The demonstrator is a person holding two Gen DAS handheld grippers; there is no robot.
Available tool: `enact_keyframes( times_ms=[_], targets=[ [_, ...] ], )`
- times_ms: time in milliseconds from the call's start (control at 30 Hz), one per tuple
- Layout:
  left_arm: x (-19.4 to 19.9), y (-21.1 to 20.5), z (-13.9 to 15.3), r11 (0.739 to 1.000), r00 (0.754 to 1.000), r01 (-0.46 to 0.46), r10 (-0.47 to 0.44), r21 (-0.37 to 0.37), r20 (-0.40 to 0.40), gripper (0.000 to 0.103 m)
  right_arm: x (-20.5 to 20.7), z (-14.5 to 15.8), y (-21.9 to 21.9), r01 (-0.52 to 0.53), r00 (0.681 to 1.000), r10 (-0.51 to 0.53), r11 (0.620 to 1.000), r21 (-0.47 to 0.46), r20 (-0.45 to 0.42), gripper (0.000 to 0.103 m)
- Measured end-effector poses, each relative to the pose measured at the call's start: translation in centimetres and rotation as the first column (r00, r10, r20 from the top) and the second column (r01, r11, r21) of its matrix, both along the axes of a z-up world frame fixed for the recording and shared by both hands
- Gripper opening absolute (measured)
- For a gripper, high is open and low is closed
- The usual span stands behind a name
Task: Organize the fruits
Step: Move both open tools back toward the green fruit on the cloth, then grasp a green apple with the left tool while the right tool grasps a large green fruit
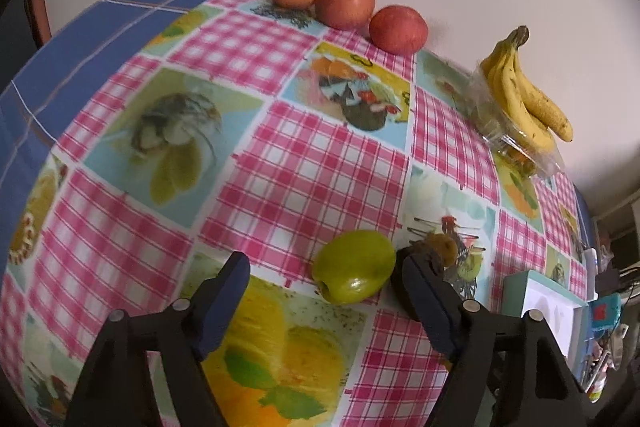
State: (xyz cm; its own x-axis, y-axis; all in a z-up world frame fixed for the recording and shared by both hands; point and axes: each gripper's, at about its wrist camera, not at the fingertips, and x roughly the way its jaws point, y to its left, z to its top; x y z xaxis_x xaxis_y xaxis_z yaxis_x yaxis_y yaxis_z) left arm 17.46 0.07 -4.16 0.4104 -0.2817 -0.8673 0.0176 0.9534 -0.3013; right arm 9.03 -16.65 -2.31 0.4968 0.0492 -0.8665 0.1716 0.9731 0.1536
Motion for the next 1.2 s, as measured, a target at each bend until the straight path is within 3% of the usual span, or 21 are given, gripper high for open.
enact_keyframes(
  times_ms=[300, 433, 767, 867, 1000, 1200],
  targets=[
    [0.4, -0.4, -1.2, 0.998, 1.0, 0.005, -0.007, -0.069, -0.023, 0.064, 0.0, -0.9, -0.2, 0.003, 1.0, -0.003, 1.0, 0.006, -0.016, 0.054],
    [0.3, -0.6, -1.1, 0.992, 0.999, 0.019, -0.022, -0.127, -0.024, 0.047, 0.0, -1.0, 0.0, -0.006, 1.0, 0.006, 1.0, 0.006, -0.018, 0.052],
    [0.4, 1.2, -0.3, 0.992, 0.999, -0.035, 0.032, -0.117, -0.028, 0.047, -0.3, -0.7, -0.5, 0.003, 1.0, -0.002, 0.999, 0.036, -0.01, 0.049],
    [0.4, 2.1, 0.5, 0.992, 0.998, -0.055, 0.055, -0.116, -0.011, 0.047, -0.7, 0.3, -0.9, 0.014, 1.0, -0.015, 0.998, 0.056, 0.017, 0.03],
    [0.1, 2.7, 1.7, 0.992, 0.998, -0.061, 0.063, -0.108, 0.013, 0.047, -1.0, 1.3, -1.3, 0.016, 0.999, -0.018, 0.999, 0.051, 0.033, 0.029],
    [0.1, 2.8, 1.4, 0.994, 0.997, -0.071, 0.071, -0.077, -0.006, 0.047, -0.7, 0.4, -1.5, 0.023, 1.0, -0.024, 0.997, 0.074, 0.016, 0.029]
  ],
)
